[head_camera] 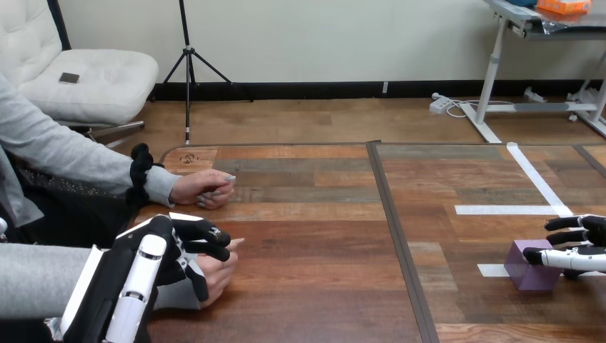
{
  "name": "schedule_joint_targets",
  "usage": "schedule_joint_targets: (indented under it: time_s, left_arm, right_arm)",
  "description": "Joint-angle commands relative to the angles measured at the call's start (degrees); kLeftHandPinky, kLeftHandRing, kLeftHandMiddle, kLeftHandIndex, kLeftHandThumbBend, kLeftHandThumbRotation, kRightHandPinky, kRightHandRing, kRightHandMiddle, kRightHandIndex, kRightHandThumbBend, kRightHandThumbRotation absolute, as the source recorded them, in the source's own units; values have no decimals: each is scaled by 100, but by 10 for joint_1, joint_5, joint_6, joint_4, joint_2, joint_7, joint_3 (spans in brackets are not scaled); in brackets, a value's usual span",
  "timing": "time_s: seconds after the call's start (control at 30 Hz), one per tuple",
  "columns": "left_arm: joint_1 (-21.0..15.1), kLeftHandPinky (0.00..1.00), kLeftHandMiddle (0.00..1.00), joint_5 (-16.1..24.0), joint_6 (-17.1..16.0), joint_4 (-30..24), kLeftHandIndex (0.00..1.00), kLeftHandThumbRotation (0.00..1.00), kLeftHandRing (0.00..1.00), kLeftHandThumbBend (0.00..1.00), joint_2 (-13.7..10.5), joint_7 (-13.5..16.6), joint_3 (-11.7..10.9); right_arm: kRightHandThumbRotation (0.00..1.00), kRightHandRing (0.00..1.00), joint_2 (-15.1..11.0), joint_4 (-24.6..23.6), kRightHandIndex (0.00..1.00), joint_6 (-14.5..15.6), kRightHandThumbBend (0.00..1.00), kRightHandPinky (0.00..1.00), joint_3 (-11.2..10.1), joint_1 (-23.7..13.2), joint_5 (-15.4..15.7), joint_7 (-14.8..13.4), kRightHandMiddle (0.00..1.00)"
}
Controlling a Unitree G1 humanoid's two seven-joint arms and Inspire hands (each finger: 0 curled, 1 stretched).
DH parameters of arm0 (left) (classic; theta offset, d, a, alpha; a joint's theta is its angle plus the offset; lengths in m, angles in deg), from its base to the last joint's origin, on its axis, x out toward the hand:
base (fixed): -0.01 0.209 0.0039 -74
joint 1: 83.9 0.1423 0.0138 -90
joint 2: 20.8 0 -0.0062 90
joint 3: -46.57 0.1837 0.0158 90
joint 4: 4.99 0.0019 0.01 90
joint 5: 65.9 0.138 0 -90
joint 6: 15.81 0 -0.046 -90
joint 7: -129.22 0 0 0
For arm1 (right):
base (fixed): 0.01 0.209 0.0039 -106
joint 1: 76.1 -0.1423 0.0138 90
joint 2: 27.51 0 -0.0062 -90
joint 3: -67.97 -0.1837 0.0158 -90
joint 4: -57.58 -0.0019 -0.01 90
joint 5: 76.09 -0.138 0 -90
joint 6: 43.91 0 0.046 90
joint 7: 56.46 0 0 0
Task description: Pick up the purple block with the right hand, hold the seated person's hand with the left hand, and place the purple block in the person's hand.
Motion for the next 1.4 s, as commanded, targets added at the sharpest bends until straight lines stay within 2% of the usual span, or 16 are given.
schedule_joint_targets:
  time_s: [0.0,0.23,0.53,0.73,1.0,1.37]
  left_arm:
    - [-24,23,57,-2,-1,-26,51,94,54,19,-3,3,-2]
    - [-28,22,57,-5,-9,-18,51,95,53,16,-5,-3,-3]
    - [-26,21,58,-5,-1,-21,51,96,54,18,-7,-3,-4]
    - [-29,21,58,0,-9,-17,51,96,55,18,-5,-3,-5]
    - [-29,22,58,7,-12,-16,51,97,54,17,-4,0,-5]
    - [-32,22,57,3,-16,-10,51,98,53,13,-3,-2,-4]
  right_arm:
    - [5,72,9,-10,76,-3,100,68,17,-16,10,18,74]
    - [9,77,4,-6,81,-9,100,74,24,-18,22,21,79]
    - [16,82,-2,-5,85,-13,100,78,43,-21,46,9,83]
    - [21,84,-4,-5,86,-10,100,80,51,-23,59,0,85]
    - [18,86,2,-8,87,-14,100,82,33,-19,36,18,87]
    - [22,89,-1,-8,88,-6,100,84,47,-23,51,8,89]
